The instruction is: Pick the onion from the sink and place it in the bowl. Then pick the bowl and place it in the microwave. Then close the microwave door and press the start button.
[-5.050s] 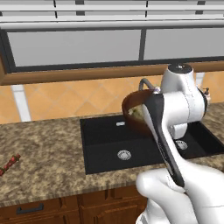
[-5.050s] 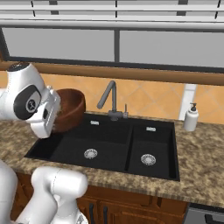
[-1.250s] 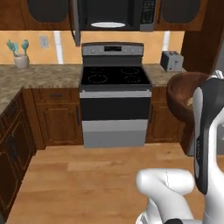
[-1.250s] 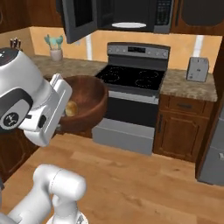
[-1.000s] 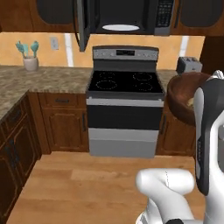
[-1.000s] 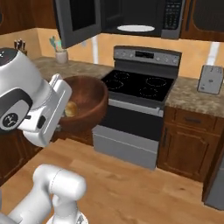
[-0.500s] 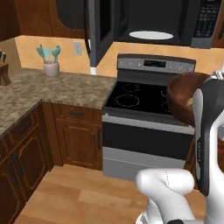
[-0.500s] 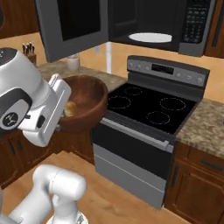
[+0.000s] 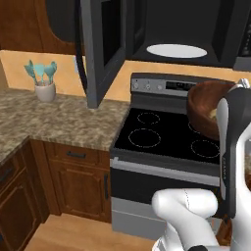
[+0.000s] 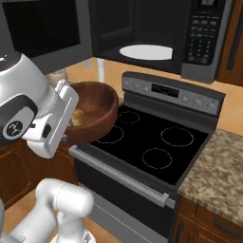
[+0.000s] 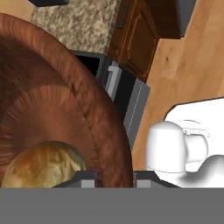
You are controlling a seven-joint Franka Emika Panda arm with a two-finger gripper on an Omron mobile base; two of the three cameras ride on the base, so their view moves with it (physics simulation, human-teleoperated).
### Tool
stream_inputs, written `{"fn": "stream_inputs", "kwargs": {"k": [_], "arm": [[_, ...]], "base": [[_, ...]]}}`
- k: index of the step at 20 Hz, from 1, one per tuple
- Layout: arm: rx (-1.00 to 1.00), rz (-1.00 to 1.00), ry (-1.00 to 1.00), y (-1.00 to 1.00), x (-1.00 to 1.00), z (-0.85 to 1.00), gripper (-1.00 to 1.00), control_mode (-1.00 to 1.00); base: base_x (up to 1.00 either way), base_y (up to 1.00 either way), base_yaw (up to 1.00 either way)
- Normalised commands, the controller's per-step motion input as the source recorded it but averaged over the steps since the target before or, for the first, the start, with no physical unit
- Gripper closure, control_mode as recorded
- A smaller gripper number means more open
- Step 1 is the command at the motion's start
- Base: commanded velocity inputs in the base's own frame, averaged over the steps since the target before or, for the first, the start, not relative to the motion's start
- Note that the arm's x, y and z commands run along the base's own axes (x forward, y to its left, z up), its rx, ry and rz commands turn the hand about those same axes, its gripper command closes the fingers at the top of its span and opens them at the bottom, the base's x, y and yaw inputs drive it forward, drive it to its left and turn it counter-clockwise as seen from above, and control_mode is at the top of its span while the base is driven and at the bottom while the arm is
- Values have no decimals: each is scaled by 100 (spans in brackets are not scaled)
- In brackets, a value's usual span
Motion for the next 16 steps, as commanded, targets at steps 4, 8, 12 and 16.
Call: {"fn": "stream_inputs", "kwargs": {"k": [4,8,12,16], "arm": [[0,0,0,0,0,0,100,100],[0,0,0,0,0,0,100,100],[0,0,0,0,0,0,100,100],[0,0,0,0,0,0,100,100]], "base": [[100,-3,0],[99,-25,1],[71,-8,0],[12,-37,29]]}}
